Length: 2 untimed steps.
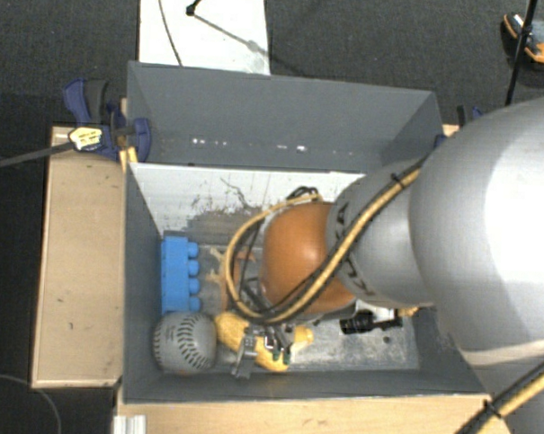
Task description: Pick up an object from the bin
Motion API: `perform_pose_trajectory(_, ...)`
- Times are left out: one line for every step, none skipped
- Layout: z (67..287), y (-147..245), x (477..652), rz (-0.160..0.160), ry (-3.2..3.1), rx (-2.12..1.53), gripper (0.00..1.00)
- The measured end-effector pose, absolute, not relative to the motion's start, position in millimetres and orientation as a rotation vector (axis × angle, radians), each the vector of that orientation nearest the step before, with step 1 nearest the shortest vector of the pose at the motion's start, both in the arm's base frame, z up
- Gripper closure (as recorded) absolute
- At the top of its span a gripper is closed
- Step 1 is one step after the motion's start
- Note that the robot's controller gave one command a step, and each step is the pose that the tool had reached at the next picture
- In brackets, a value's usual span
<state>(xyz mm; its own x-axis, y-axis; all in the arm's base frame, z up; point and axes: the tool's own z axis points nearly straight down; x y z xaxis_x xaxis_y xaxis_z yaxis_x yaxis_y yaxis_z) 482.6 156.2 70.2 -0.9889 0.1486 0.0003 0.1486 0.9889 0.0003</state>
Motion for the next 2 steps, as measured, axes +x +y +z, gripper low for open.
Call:
perform_pose_trajectory(70.6, 157.0, 494.2, -0.002, -3.147, 0.001, 1.00)
perform_pose_trajectory(70.6, 157.0, 494.2, -0.002, -3.147, 0.000, 1.00)
